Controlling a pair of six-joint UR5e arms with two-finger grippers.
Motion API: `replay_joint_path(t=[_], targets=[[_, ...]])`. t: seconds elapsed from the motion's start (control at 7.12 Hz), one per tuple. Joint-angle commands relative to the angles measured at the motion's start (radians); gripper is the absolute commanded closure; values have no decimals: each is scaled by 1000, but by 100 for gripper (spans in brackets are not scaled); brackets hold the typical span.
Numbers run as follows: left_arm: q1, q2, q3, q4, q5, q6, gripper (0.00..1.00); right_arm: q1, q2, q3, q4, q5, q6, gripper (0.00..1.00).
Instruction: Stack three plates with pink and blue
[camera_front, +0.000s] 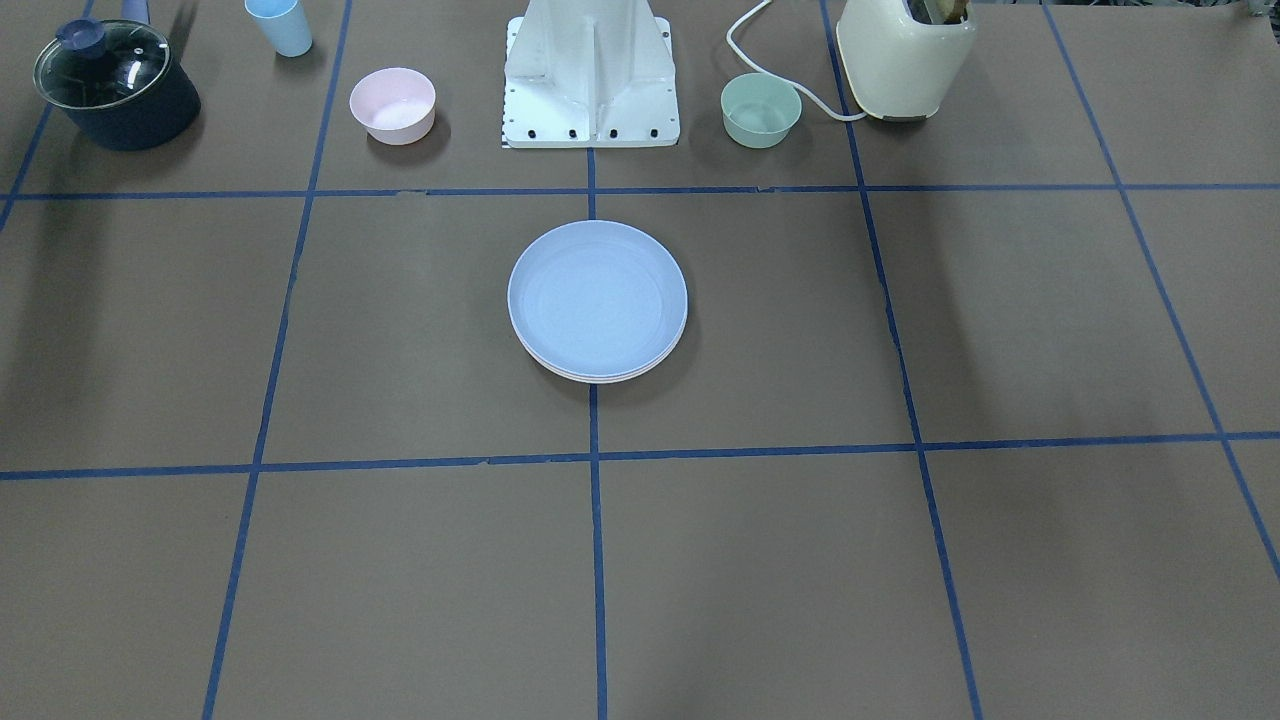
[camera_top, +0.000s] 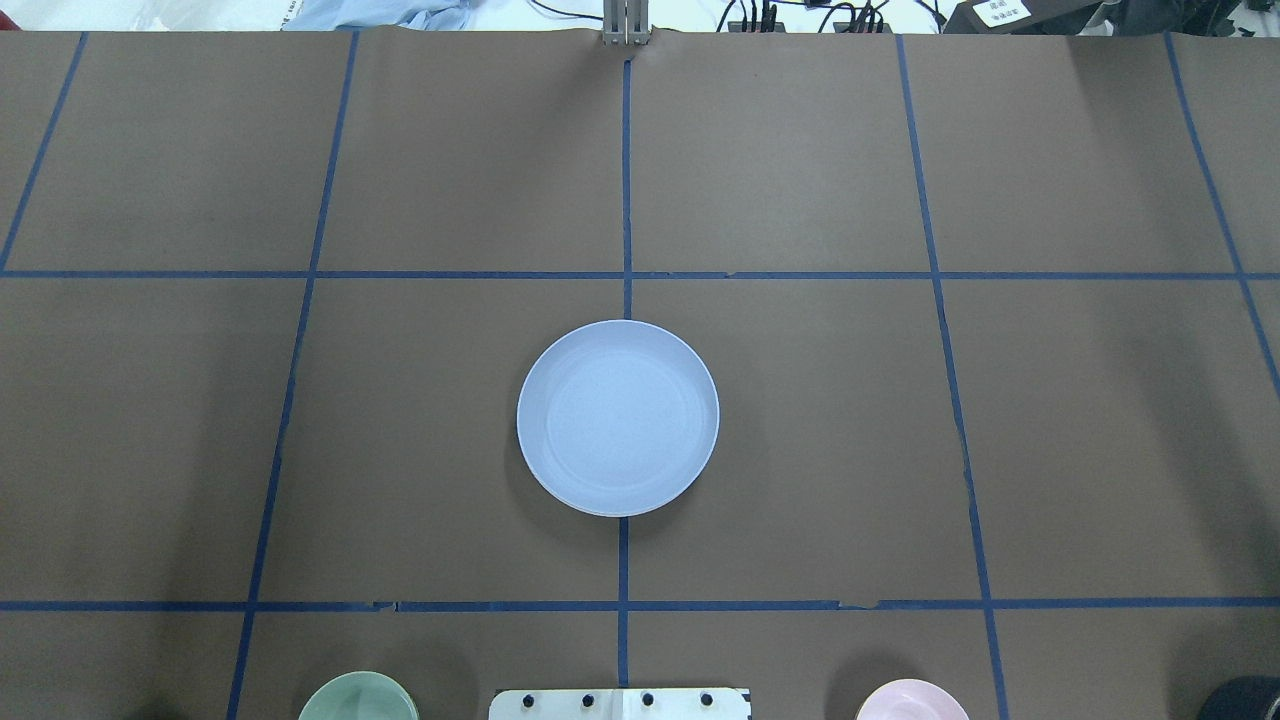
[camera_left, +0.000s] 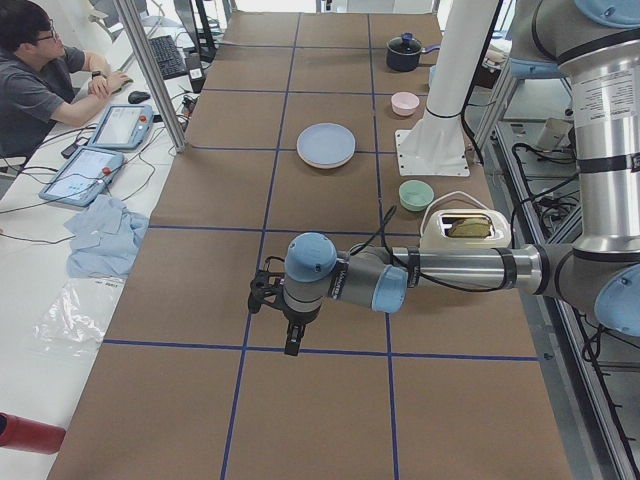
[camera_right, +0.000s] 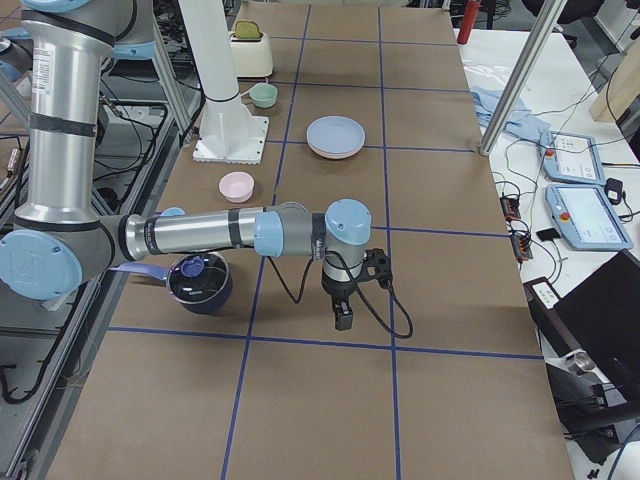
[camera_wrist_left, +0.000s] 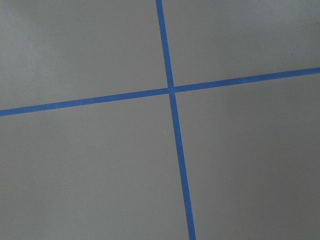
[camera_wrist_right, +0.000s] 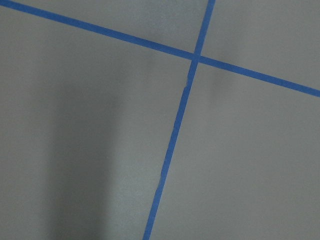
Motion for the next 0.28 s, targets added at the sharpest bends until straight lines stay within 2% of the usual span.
replay_joint_path(t=[0.0, 0.14], targets=[[0, 1, 0, 0, 0, 0, 0, 0, -3, 1, 0, 1, -1, 0], [0, 1, 0, 0, 0, 0, 0, 0, -1, 0, 0, 1, -1, 0]])
